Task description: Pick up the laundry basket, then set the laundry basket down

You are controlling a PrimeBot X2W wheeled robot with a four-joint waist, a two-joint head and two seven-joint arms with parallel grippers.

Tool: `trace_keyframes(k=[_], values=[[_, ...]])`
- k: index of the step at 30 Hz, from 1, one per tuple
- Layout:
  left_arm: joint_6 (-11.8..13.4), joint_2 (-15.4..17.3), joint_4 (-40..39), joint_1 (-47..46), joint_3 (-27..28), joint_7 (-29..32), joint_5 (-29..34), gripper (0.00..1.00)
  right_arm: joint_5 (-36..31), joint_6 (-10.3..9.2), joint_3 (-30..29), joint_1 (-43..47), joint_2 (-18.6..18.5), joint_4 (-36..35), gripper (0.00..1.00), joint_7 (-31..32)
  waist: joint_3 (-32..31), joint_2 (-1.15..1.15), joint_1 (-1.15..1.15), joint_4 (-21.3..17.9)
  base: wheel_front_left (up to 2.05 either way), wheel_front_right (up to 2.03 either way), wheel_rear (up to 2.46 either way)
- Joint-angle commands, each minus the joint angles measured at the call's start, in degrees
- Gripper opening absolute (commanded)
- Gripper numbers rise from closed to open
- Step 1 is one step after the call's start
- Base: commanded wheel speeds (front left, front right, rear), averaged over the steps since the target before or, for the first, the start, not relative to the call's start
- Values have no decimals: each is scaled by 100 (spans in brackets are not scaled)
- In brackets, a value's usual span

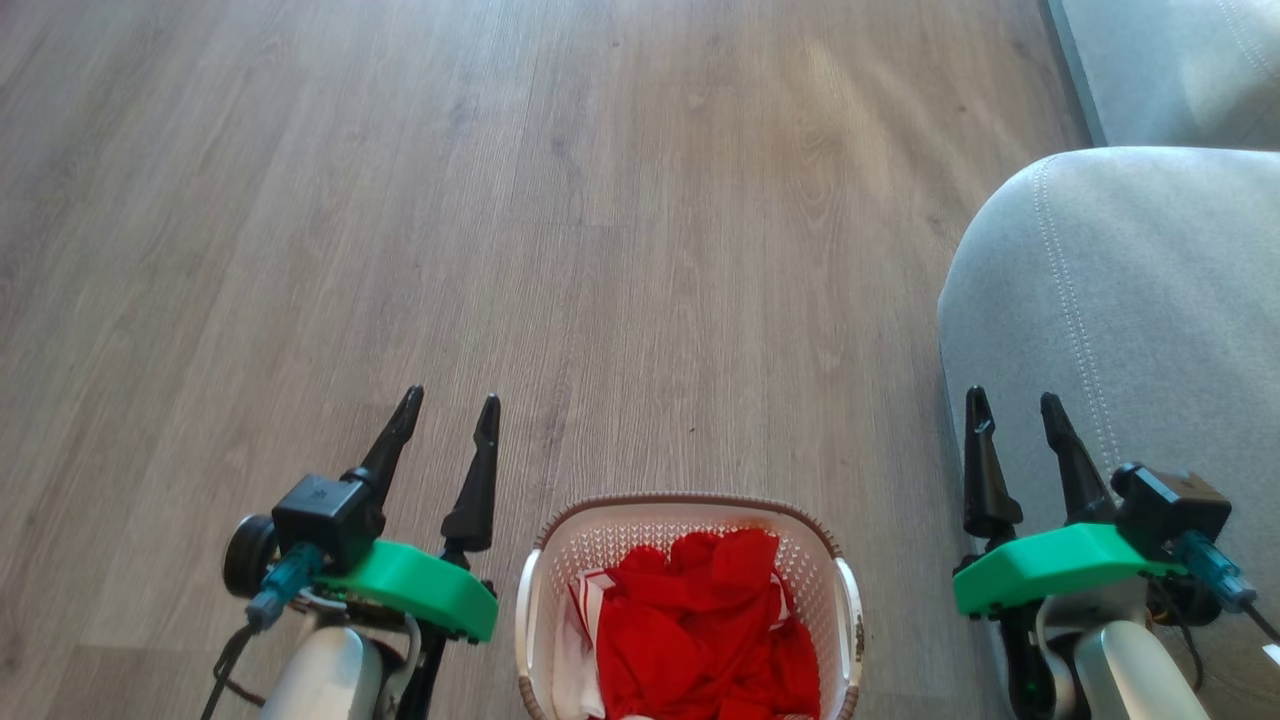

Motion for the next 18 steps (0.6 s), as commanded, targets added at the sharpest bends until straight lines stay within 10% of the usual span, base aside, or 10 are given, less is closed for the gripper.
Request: trace_keyframes(k=[1, 6, 7, 18], values=[[-36, -16, -158, -220, 223, -29, -24, 100, -32, 39, 113, -231, -4, -176, 100, -34, 0, 0, 0, 1, 0, 0, 0], [-36, -16, -130, -223, 214, -29, -52, 100, -17, 39, 110, -233, -4, -165, 100, -34, 7, 0, 0, 8, 0, 0, 0], [-1, -1, 56, 0, -9, 0, -44, 0, 2, 0, 0, -1, 0, 5, 0, 0, 9, 0, 0, 9, 0, 0, 0], [14, 36, 299, 124, 62, 97, -601, 0, 485, 3, -9, 77, -13, 274, 0, 115, 15, 0, 0, -39, 0, 0, 0]])
